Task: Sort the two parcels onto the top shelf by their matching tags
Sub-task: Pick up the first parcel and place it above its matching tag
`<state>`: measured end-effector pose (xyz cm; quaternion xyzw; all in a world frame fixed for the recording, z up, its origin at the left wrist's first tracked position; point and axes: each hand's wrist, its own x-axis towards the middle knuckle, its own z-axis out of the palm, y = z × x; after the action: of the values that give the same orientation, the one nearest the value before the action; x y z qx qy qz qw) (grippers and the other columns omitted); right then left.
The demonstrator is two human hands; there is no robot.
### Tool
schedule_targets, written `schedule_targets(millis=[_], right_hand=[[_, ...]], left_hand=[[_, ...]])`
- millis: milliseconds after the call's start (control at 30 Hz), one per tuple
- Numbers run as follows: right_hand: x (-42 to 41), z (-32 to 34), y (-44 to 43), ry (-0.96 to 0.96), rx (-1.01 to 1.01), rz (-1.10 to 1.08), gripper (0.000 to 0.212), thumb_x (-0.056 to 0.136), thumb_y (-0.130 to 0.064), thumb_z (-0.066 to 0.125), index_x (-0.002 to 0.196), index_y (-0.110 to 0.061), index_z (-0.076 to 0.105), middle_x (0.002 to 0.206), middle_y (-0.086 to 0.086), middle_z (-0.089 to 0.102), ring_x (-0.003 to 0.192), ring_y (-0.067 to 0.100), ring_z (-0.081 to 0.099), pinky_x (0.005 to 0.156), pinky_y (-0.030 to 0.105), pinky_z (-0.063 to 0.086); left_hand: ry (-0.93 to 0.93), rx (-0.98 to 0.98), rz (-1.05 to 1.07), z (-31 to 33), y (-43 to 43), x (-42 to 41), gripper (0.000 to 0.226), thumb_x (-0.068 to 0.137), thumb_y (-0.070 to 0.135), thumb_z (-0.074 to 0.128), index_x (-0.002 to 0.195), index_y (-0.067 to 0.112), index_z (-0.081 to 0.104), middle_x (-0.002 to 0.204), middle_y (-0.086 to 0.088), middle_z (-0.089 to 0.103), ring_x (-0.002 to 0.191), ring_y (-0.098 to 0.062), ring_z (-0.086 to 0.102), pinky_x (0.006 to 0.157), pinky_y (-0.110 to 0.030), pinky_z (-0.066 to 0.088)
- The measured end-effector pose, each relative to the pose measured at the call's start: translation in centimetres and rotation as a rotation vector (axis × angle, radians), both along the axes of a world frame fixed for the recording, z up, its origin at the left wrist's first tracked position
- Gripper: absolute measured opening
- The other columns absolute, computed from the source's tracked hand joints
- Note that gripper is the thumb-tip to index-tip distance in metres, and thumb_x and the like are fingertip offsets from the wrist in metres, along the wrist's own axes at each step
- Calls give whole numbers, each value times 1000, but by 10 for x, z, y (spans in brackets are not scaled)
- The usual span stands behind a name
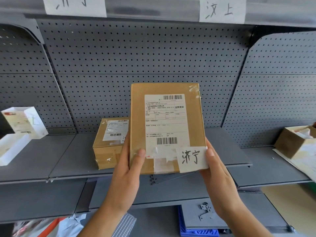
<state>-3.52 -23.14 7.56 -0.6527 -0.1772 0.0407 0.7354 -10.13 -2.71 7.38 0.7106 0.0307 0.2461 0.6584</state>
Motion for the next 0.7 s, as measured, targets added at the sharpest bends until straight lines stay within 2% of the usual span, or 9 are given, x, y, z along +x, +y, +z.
schedule_targets(millis=[267,367,433,567,700], right_hand=[[-4,1,-1,18,12,-36,41,107,-48,37,140,-56,60,151,-27,65,149,-2,52,131,40,31],[-3,-1,-2,24,7,-39,42,114,-40,32,136,-60,62,151,-27,65,149,-1,52,131,41,30],[-4,-1,-2,25,7,-42,41,113,-42,33,138,-60,61,152,-27,65,150,0,51,131,42,30],[-4,-2,-3,20,8,-33,40,114,-44,34,146,-55,56,153,-25,65,150,1,51,131,42,30],[-5,-2,-4,19,12,-29,38,110,-54,39,144,-56,58,155,-28,62,152,-1,48,132,41,28]], left_hand=[[0,-15,-3,0,-2,-3,65,96,44,49,160,41,40,145,31,64,134,14,56,98,2,42],[-6,-2,7,1,-1,-3,67,95,46,49,161,41,38,150,27,62,138,8,56,106,-3,42],[-7,-3,5,1,-1,-3,67,96,47,49,162,42,37,152,27,61,140,9,54,112,-8,42],[15,-15,6,2,-3,-4,67,95,47,50,161,43,38,149,30,62,136,16,54,99,2,41],[17,-34,2,3,-5,-5,67,94,45,50,160,42,39,146,31,64,131,19,56,94,5,41]])
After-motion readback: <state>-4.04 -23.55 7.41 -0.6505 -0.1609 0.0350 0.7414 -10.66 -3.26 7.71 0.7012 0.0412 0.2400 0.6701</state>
